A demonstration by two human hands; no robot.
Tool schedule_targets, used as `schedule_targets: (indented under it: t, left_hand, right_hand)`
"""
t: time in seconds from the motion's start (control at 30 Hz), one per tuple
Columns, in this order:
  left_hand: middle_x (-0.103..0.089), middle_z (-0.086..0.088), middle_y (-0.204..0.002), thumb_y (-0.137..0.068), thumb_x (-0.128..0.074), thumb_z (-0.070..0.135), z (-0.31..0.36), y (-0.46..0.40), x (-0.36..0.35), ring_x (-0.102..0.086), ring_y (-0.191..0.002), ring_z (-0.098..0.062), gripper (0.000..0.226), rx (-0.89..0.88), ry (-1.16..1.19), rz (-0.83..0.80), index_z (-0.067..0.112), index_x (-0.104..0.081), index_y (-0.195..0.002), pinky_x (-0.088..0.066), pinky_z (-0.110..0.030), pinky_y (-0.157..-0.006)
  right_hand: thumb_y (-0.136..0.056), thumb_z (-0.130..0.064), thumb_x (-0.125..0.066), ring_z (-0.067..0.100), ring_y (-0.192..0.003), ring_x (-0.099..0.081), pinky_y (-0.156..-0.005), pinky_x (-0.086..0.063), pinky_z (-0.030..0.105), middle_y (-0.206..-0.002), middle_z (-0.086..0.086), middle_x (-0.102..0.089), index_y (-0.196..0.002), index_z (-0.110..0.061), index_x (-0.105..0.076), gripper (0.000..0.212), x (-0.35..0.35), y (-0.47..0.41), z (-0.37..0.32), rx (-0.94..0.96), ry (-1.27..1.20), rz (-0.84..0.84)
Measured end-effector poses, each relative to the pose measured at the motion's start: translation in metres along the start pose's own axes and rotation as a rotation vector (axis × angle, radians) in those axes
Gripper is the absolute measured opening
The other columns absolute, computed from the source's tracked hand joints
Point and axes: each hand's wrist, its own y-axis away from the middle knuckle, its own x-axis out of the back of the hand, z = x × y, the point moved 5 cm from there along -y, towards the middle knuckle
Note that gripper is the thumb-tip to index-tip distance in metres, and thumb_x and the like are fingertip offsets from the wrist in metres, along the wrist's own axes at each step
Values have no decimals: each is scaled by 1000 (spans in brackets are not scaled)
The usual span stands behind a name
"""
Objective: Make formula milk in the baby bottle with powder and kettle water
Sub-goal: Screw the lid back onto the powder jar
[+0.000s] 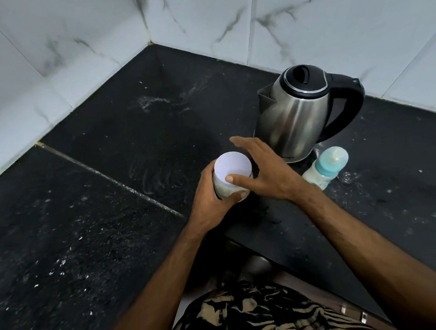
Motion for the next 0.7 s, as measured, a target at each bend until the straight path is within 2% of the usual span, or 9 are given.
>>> schedule_targets:
  t: [0.03, 0.1, 0.27, 0.33, 0.47, 0.63, 0.7]
  left_hand:
    - [-50, 11, -140, -68, -84, 40, 1, 1, 0, -51, -125, -1, 85, 6, 5, 2, 40, -36, -138, -46, -14, -94]
    - [-51, 12, -139, -65, -81, 48, 1, 1, 1, -52, -124, 0, 87, 11, 7, 4, 39, -37, -139, -47, -14, -93]
    - [-49, 6, -143, -71, -85, 32, -1, 1, 0, -50, -129, -4, 87, -20, -7, -7, 29, -37, -143, -45, -21, -101]
    - [-49, 6, -143, -71, -85, 33, 1, 0, 0, -50, -129, -5, 86, -31, -9, -8, 30, -37, -143, -45, -21, -101]
    - [-50, 8, -142, -67, -81, 47, 3, 2, 0, -51, -128, -5, 88, -28, -2, -5, 33, -37, -142, -47, -24, -102]
    - [-48, 7, -144, -73, -86, 29, 0, 1, 1, -49, -130, -7, 85, -29, -27, 4, 32, -37, -143, -47, -33, -107]
    - [-49, 7, -143, -73, -86, 26, -1, 0, 1, -50, -129, -6, 84, -33, -29, 7, 33, -37, -142, -47, -33, -107]
  right_hand:
    - [-79, -70, -61, 11, -130, -44, -108, -42, 34, -144, -7, -45, -150, -29, -31, 87, -4, 0, -1, 11, -9, -40]
    - [-80, -70, -61, 12, -128, -46, -107, -43, 36, -144, -5, -47, -149, -29, -33, 86, -9, 1, -2, 4, -9, -52]
    - [-82, -71, -52, 11, -96, -54, -85, -53, 36, -106, -7, -57, -135, -24, -49, 70, 6, 1, -1, -101, 105, 163]
    - [-83, -70, -51, 12, -99, -55, -87, -52, 35, -109, -5, -58, -136, -22, -49, 72, 7, 1, -2, -87, 72, 162]
    - [-86, -65, -56, 15, -114, -55, -99, -49, 38, -130, 0, -56, -142, -20, -44, 73, -6, 2, -3, -77, -36, 63]
    - [-86, -67, -53, 12, -95, -55, -85, -53, 37, -105, -5, -57, -133, -21, -51, 66, 2, 3, 1, -110, 37, 189]
    - [-85, -67, -53, 12, -100, -54, -89, -52, 36, -110, -6, -56, -137, -21, -49, 69, 0, 3, -1, -83, 25, 155]
